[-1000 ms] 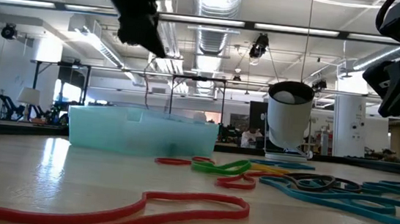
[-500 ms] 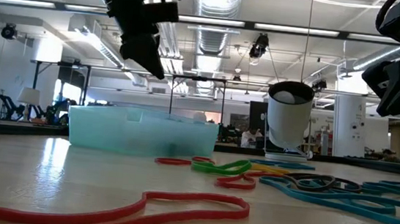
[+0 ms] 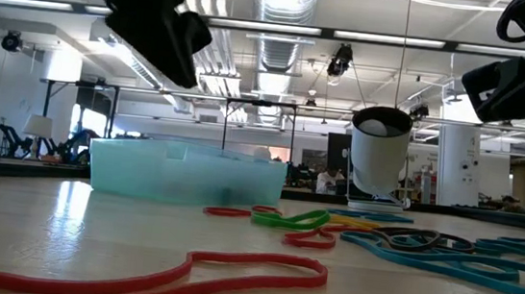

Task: Pick and place rubber bands into bin
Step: Put the red rubber band into the green bin

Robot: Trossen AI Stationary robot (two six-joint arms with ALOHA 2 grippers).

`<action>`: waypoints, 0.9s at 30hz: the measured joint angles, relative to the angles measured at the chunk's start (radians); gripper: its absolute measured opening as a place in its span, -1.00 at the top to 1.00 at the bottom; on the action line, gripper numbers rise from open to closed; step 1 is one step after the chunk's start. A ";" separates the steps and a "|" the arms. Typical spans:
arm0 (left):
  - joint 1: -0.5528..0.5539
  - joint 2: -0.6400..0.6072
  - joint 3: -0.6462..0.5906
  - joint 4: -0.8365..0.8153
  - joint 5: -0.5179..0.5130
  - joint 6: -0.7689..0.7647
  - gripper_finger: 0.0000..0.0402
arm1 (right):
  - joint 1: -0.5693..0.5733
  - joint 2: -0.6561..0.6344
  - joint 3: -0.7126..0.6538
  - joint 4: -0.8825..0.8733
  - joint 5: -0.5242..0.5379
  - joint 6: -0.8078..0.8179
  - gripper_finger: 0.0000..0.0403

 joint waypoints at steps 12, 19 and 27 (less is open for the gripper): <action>-0.247 0.216 0.014 0.339 0.024 0.088 0.59 | 0.000 0.000 0.003 -0.001 -0.003 0.013 0.71; -0.246 0.351 0.048 0.416 0.022 0.142 0.59 | 0.000 0.000 0.009 -0.001 -0.003 0.013 0.72; -0.242 0.416 0.072 0.483 0.088 0.144 0.59 | 0.000 0.000 0.005 -0.004 -0.003 0.013 0.73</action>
